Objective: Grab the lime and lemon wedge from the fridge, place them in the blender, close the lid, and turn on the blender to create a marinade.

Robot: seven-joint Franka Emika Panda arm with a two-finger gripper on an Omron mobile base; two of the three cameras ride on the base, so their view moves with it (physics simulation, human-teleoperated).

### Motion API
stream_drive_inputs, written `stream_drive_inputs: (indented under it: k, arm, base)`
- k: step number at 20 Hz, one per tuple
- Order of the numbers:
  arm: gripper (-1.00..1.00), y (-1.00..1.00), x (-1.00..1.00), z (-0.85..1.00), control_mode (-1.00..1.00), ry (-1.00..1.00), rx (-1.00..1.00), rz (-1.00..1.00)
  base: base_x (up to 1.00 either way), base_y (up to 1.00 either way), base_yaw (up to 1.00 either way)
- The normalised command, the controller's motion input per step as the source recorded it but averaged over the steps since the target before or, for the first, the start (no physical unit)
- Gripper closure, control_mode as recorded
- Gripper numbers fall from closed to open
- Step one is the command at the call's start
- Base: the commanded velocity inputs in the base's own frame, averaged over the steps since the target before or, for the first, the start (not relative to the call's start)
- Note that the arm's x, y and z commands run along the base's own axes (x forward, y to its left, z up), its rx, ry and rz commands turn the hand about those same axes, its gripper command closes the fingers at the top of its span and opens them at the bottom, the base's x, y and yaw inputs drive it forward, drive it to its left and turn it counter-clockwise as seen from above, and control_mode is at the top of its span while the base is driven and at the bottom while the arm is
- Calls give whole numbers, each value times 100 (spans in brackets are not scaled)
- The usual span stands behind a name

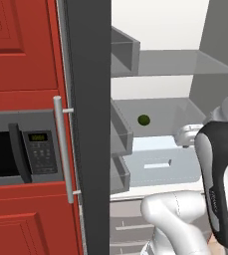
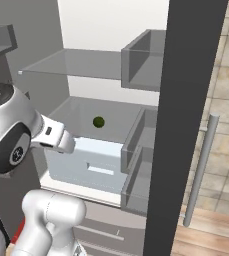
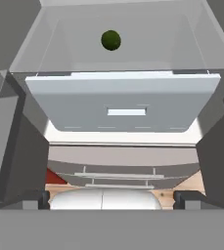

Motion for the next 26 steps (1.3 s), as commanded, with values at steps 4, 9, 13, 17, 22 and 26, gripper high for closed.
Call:
stream_drive_inputs:
  k: [4, 9, 13, 17, 22, 26]
  arm:
    - [-100, -7, 74, 0, -100, 3, 0, 0]
    - [-100, -1, 80, -1, -100, 1, 0, 0]
    - [-100, 0, 76, -29, -100, 0, 0, 0]
    - [-100, 0, 86, -49, -100, 0, 0, 0]
    - [-100, 0, 83, -57, -100, 0, 0, 0]
    - [-100, 0, 80, -35, -100, 0, 0, 0]
  base:
    - [0, 0, 0]
    - [0, 0, 0]
    - [0, 0, 0]
    - [0, 0, 0]
    - [0, 0, 0]
    - [0, 0, 0]
